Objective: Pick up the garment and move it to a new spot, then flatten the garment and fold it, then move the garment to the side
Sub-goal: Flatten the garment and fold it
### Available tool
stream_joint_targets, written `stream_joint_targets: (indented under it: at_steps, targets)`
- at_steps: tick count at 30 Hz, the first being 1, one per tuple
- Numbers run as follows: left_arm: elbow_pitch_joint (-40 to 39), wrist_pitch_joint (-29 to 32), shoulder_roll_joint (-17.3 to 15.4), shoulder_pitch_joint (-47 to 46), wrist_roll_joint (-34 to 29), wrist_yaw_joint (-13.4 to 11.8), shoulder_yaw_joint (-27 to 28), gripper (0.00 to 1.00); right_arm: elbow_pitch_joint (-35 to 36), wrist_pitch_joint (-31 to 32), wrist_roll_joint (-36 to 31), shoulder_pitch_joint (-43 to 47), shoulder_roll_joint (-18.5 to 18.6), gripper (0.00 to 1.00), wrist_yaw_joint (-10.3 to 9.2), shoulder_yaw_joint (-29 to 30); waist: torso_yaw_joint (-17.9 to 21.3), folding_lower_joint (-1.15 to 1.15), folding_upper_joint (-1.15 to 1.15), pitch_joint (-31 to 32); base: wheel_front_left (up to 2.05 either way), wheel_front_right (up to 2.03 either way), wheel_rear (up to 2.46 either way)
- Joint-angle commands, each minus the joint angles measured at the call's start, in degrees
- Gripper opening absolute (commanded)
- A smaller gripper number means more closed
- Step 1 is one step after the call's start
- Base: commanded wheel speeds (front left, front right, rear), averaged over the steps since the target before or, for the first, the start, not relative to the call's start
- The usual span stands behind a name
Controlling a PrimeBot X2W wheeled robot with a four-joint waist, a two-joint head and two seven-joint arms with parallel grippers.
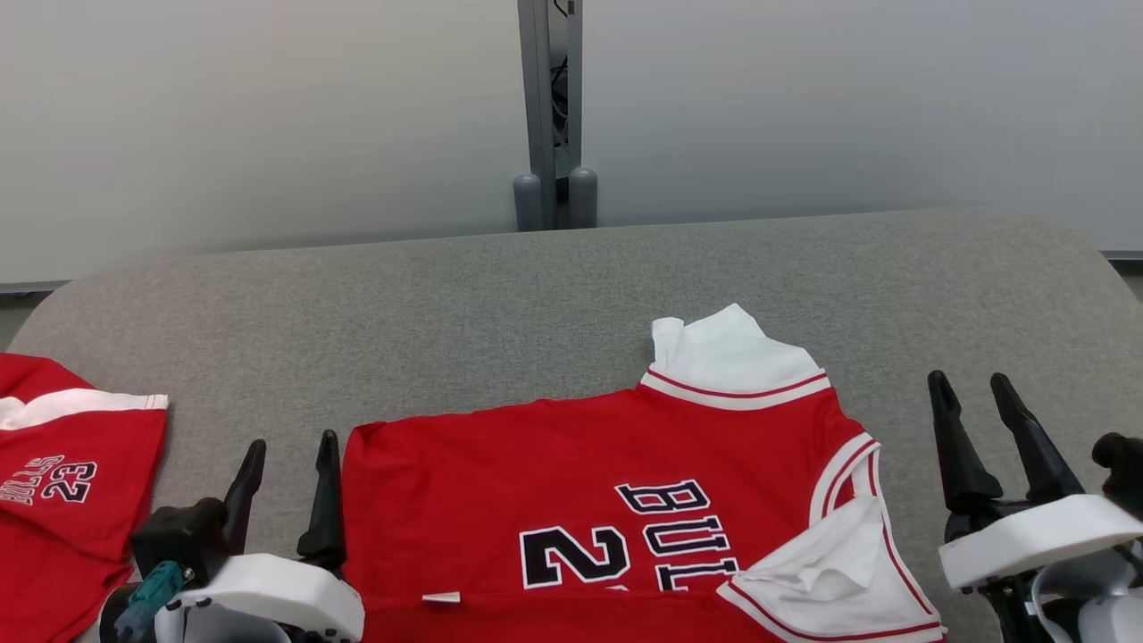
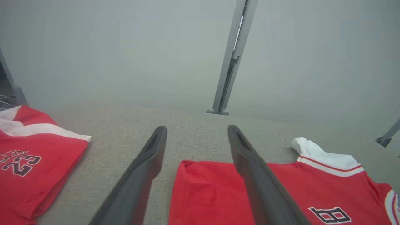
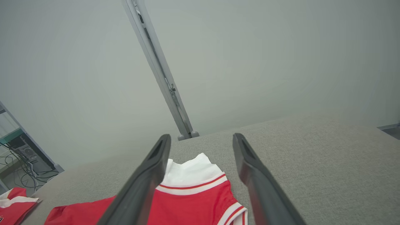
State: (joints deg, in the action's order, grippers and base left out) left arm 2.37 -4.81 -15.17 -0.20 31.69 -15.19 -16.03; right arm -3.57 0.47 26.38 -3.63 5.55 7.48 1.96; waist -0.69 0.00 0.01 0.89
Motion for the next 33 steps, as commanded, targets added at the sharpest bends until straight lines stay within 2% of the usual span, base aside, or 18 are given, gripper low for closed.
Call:
stream_joint_targets:
  at_steps: [1,4,9,16,19,25,33]
  targets:
    - [1.1,-2.4,0.0,-1.1,-0.9,0.6,0.1,1.0,-0.7,-2.7,-1.2,-0.6,0.5,1.0,0.03,-1.2,0.3,0.0,-0.01,-0.2,0.0,0.0,0.0]
    - [3.5,-6.9,1.5,-1.9,-1.6,1.7,-0.2,1.0,-2.7,-8.1,-3.5,-1.0,0.9,1.0,0.03,-4.0,0.8,0.0,-0.01,-0.6,0.0,0.0,0.0]
    - [7.3,-10.0,3.6,-2.7,-3.5,3.3,0.2,1.0,-5.9,-13.6,-5.1,-1.7,-0.2,1.0,0.03,-6.9,1.6,0.0,-0.01,-1.2,0.0,0.0,0.0]
    - [10.2,-10.3,7.0,-2.9,-8.1,5.3,3.1,1.0,-8.8,-15.4,-6.0,-2.6,-1.1,1.0,0.03,-8.9,2.8,0.0,-0.01,-3.2,0.0,0.0,0.0]
    - [11.1,-10.3,7.6,-3.5,-9.9,6.0,4.8,1.0,-9.2,-15.7,-6.0,-3.5,-0.4,1.0,0.03,-8.9,3.3,0.0,-0.01,-4.5,0.0,0.0,0.0]
    - [17.9,-8.7,5.4,-8.1,-12.6,5.3,5.5,1.0,-8.9,-15.8,-4.7,-5.1,-0.4,1.0,0.03,-7.7,4.2,0.0,-0.01,-7.9,0.0,0.0,0.0]
    - [25.1,3.4,0.8,-17.4,-15.2,5.1,3.7,1.0,-8.4,-15.8,-4.5,-6.7,-0.7,1.0,0.03,-8.3,5.6,0.0,-0.01,-12.0,0.0,0.0,0.0]
